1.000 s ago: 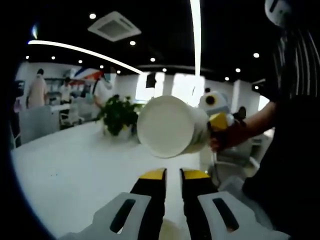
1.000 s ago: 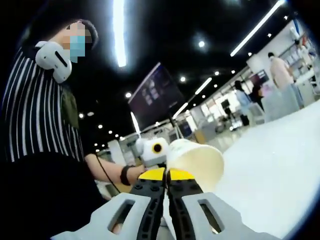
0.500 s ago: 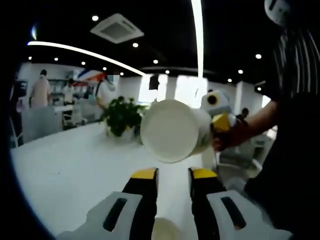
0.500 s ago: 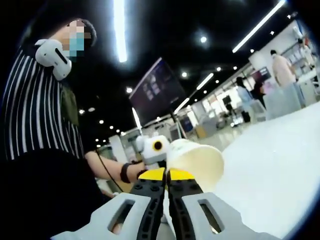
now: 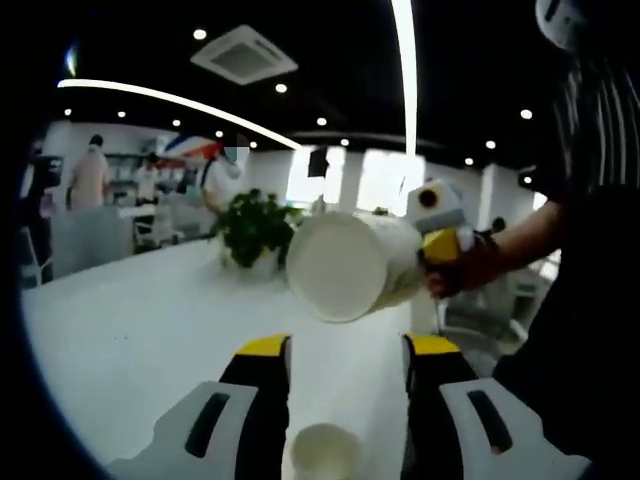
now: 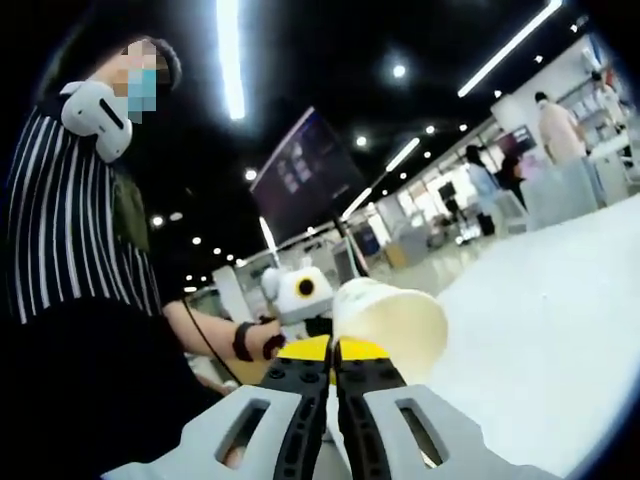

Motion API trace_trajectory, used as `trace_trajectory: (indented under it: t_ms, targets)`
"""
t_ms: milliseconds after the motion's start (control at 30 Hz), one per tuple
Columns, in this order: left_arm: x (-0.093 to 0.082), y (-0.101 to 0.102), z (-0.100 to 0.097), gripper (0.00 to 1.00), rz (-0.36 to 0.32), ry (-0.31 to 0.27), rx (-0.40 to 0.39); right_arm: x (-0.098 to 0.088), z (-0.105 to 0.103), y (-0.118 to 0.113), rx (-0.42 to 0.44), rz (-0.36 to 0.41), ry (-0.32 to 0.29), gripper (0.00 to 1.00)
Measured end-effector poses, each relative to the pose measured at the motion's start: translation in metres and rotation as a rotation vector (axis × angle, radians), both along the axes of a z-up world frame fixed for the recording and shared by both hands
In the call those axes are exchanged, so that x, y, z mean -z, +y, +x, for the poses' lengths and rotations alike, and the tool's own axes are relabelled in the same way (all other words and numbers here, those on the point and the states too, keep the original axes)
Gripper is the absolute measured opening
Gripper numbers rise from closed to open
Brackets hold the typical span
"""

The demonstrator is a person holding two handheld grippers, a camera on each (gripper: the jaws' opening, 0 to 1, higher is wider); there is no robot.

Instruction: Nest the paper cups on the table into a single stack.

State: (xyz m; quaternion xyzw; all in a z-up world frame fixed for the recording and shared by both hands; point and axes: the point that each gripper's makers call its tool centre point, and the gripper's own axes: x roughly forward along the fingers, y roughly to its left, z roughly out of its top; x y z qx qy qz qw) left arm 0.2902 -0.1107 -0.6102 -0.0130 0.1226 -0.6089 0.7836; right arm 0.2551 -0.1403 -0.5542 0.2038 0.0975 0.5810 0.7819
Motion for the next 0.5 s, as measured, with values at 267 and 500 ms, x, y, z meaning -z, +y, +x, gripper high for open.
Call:
trace_trajectory:
  t_ms: [267, 500]
  targets:
    - [0.008, 0.007, 0.002, 0.62, 0.001, 0.026, -0.030, 0.002, 0.005, 0.003, -0.012, -0.037, -0.015, 0.00]
    - [0.011, 0.016, 0.003, 0.64, 0.008, 0.019, -0.053, -0.001, 0.010, 0.005, -0.024, -0.078, -0.029, 0.00]
